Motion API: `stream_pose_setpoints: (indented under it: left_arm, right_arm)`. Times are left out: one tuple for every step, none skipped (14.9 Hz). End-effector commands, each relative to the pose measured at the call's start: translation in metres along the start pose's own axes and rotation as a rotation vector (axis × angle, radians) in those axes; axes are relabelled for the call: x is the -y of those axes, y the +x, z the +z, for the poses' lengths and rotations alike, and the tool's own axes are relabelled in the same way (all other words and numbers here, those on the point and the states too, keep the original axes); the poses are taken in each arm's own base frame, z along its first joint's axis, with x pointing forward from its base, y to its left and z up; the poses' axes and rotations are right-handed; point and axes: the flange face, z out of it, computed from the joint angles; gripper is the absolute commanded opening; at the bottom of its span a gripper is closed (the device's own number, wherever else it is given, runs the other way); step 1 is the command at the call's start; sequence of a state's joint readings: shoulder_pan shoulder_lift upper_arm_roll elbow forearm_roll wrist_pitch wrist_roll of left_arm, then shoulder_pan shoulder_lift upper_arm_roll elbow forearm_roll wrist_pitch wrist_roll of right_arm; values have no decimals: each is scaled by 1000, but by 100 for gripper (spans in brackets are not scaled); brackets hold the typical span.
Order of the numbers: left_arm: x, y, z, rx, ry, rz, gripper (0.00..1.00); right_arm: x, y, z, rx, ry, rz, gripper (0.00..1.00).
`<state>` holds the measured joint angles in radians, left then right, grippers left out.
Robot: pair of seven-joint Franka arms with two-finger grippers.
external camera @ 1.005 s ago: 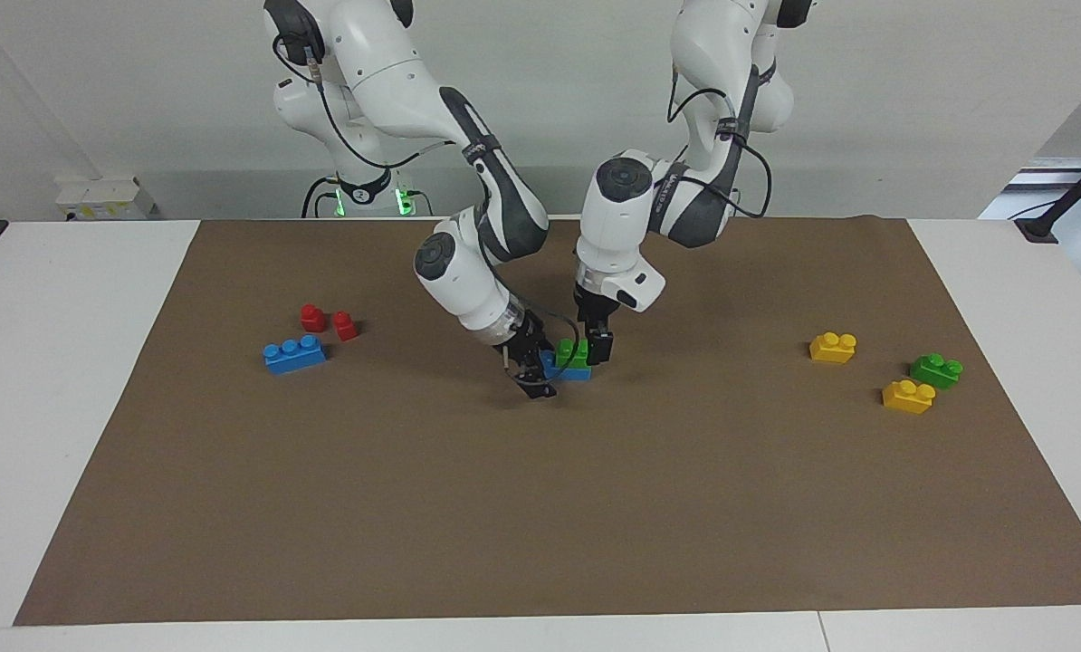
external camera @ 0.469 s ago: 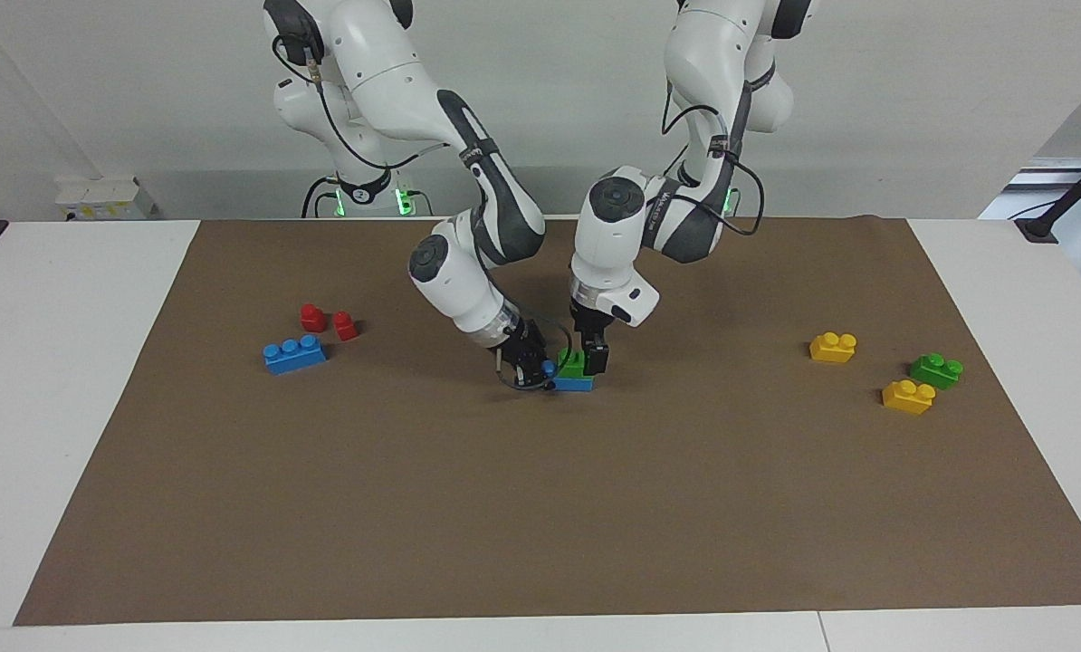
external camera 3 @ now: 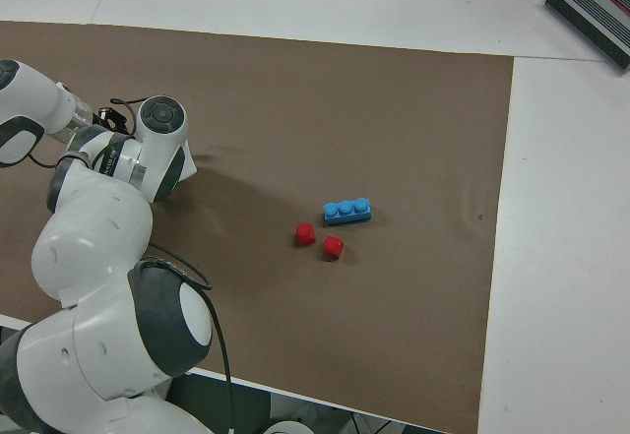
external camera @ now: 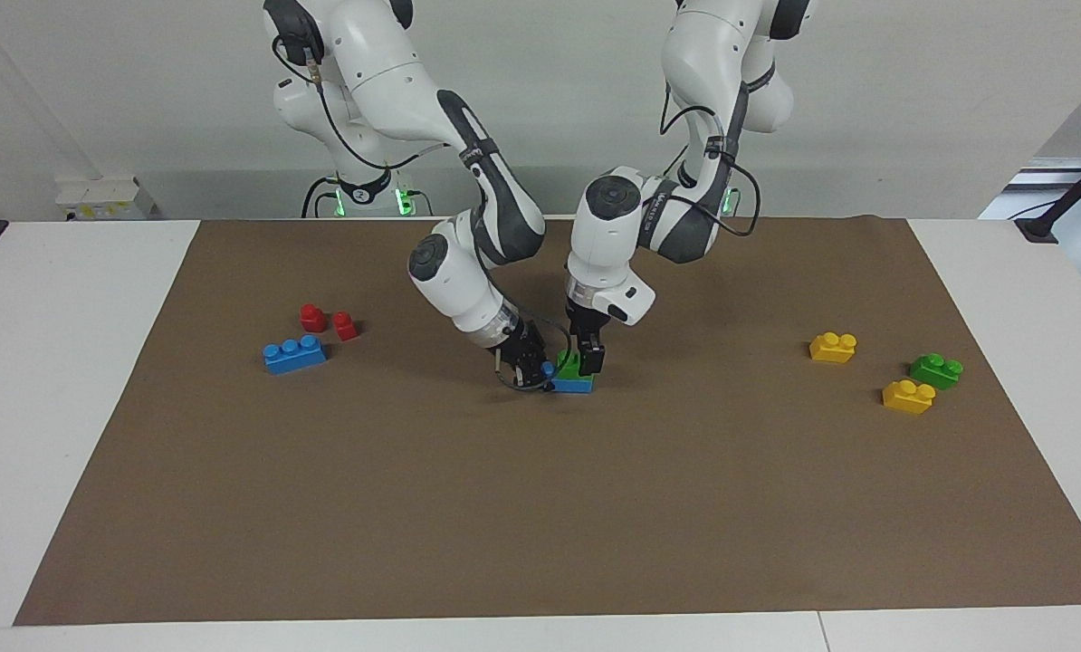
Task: Remove green block with left arm and hold with right
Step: 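Grasp the green brick with the left gripper while the right gripper grasps blue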
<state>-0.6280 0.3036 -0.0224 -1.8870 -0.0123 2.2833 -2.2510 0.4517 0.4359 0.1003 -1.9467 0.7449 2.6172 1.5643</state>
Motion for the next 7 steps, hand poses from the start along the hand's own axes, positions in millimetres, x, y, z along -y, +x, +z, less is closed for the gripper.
stream_pose_setpoints:
  left_arm:
    - [4, -5, 5, -22, -38, -16, 0]
    - [4, -4, 6, -24, -38, -15, 0]
    - [4, -5, 5, -22, -40, -14, 0]
    - [4, -5, 4, -18, -44, -12, 0]
    - [3, -5, 4, -17, -46, -12, 0]
    - [3, -6, 3, -16, -47, -12, 0]
    - [2, -4, 0, -17, -46, -15, 0]
  right_arm:
    - [-2, 1, 0, 7, 26, 25, 0]
    - [-2, 0, 0, 7, 31, 25, 0]
    - [-1, 0, 0, 7, 42, 27, 0]
    - [-2, -2, 0, 7, 43, 23, 0]
    - [-3, -2, 2, 6, 41, 22, 0]
    - [-2, -3, 1, 7, 43, 23, 0]
    - [-2, -3, 1, 7, 45, 23, 0]
